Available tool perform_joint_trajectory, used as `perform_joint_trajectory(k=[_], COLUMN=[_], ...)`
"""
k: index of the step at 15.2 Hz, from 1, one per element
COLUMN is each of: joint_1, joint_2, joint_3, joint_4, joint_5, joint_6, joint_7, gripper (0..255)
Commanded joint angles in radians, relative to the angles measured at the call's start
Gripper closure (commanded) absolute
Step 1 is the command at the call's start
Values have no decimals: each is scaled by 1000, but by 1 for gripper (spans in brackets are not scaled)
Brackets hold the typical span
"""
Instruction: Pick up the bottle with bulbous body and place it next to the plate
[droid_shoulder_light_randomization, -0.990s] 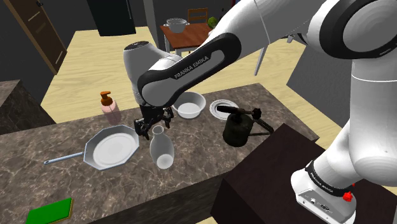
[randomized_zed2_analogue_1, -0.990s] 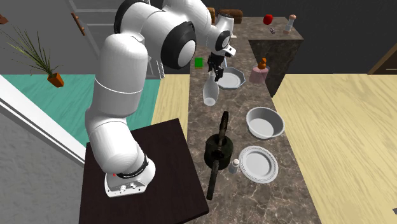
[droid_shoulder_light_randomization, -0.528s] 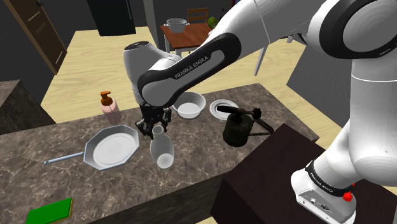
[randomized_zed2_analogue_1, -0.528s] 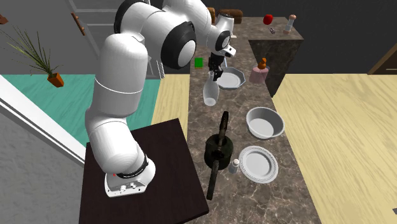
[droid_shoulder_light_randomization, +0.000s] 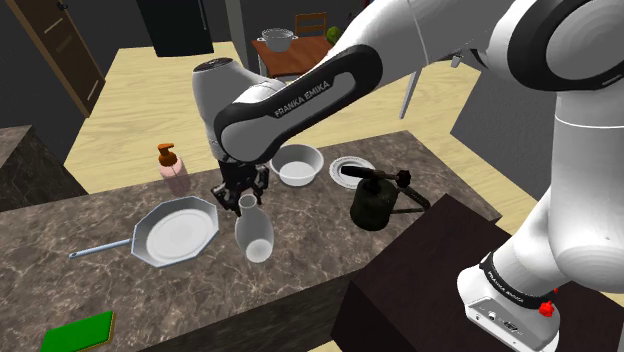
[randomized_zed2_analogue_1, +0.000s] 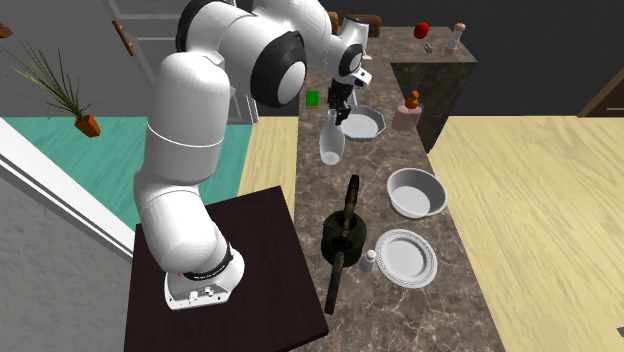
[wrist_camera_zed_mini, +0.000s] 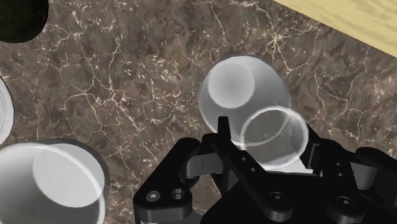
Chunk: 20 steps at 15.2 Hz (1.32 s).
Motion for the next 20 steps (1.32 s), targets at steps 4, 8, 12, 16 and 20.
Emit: perform_joint_trajectory(k=[4, 8, 12, 16, 20], joint_1=[-4, -8, -10, -12, -12], joint_2=[-32, -56, -77, -95, -110], joint_3=[8, 13, 18, 22, 25], joint_4=[20, 42, 67, 96, 130], joint_5=[13, 22, 31, 39, 45], joint_6=[-50, -94, -139, -185, -232], joint_7=[-4, -7, -10, -12, -13], gripper=[255, 255, 255, 255, 255])
